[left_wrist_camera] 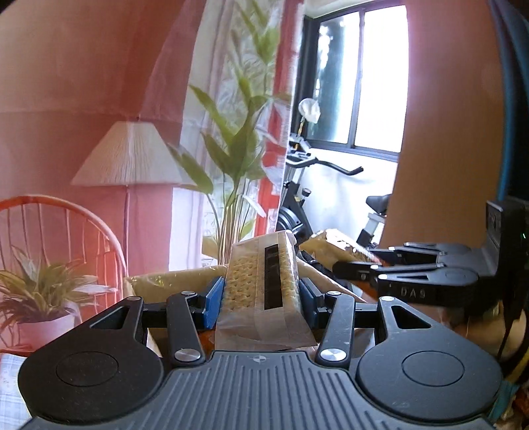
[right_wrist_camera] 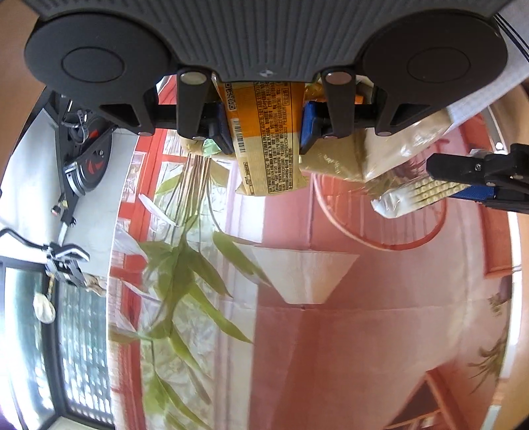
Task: Organize snacks
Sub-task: 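Lift both held packets and carry them over the box, then lower both packets into the box and open both tools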
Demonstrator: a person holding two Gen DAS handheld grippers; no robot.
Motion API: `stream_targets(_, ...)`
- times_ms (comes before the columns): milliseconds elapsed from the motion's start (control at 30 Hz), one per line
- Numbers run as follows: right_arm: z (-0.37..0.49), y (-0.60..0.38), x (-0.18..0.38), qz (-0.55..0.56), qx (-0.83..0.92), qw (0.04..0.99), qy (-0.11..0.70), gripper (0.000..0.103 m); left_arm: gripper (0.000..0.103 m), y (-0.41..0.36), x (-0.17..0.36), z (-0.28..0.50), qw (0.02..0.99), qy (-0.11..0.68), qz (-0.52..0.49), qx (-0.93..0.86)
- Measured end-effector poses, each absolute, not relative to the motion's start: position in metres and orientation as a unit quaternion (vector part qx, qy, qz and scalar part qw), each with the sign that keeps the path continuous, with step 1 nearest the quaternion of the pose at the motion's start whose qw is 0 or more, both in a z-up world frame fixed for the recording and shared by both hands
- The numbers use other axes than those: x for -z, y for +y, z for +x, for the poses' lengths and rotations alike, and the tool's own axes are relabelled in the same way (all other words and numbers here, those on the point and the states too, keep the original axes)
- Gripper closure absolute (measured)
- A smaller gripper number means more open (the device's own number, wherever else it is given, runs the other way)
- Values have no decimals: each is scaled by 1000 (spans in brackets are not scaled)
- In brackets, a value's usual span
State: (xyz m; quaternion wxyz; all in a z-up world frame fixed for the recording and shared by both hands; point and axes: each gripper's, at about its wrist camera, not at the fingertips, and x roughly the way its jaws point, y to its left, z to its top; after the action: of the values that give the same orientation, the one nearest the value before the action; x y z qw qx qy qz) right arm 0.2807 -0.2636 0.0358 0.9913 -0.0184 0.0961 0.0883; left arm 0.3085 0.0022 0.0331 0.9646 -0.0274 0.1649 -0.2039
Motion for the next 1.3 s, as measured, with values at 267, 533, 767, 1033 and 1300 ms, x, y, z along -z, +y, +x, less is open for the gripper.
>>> stream_targets(267,320,-276,-20,25,-60,990,122,60,52,-5,-19,357,962,207,-6,178)
stream_targets(533,336,-285,5,42,-57,986,153,60,52,-3,0,373,956,240,5,168)
stream_targets(767,338,-290,18,58,-65,983,163,60,52,-7,7,379,952,255,14,171)
stream_targets(1033,337,-291,18,64,-61,982,166,58,48,-11,9,381,949,261,26,175)
stream_targets(1300,326,-290,13,62,-57,984,154,37,29,-13,-2,373,951,244,24,186)
